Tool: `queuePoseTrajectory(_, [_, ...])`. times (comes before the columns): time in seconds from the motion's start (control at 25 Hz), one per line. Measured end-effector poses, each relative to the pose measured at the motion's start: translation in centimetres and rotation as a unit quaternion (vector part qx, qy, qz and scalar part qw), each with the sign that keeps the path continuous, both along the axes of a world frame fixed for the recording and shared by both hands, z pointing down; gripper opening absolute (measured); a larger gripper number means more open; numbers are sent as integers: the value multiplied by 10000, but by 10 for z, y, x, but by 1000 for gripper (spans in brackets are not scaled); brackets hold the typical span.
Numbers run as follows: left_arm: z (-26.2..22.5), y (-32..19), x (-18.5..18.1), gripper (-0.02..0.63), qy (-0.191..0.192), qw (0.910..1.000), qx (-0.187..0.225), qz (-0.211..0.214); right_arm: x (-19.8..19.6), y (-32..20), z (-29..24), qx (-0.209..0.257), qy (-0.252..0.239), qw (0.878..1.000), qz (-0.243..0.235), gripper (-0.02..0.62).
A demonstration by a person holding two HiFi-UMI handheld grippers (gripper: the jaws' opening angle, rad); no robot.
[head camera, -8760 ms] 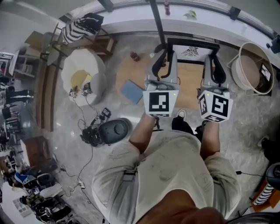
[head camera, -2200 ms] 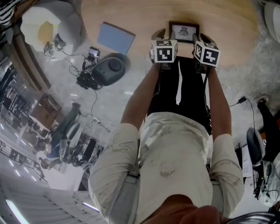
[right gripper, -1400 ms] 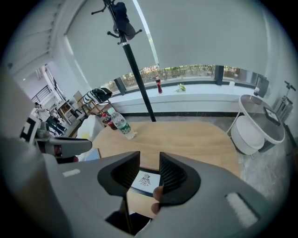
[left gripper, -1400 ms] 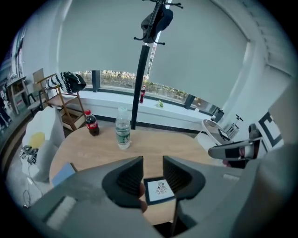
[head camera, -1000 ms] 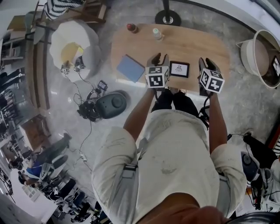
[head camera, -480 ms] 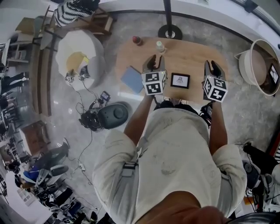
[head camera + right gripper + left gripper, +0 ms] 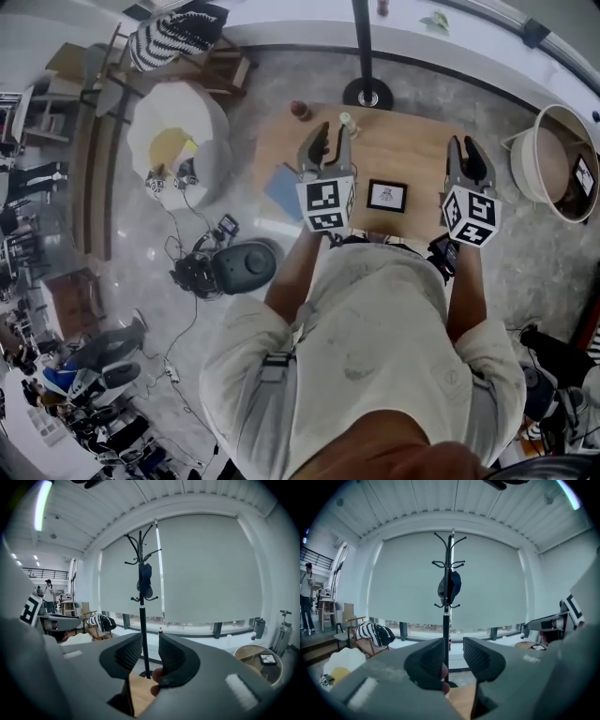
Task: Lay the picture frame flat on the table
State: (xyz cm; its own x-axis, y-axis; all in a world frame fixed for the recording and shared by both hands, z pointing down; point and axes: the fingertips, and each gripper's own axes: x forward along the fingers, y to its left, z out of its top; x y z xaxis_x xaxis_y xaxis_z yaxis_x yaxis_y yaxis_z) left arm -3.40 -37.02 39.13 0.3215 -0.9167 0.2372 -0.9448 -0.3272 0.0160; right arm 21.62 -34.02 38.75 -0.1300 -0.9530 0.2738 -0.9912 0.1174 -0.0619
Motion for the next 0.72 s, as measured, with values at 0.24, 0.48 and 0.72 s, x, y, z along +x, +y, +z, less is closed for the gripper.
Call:
queuePoseTrajectory(0.24, [-68, 6, 5, 130, -3, 9968, 788, 113, -6, 6, -71, 805, -15, 9967, -57, 112])
queuePoseTrajectory(0.48, [-129, 22, 8, 130, 17, 9890, 1471, 117, -7, 22, -125, 1451, 148, 9893, -30, 112])
queuePoseTrajectory(0.72, [-172, 39, 12, 130, -148, 9807, 1941, 197, -7, 38, -163, 1930, 336, 9806, 50, 112])
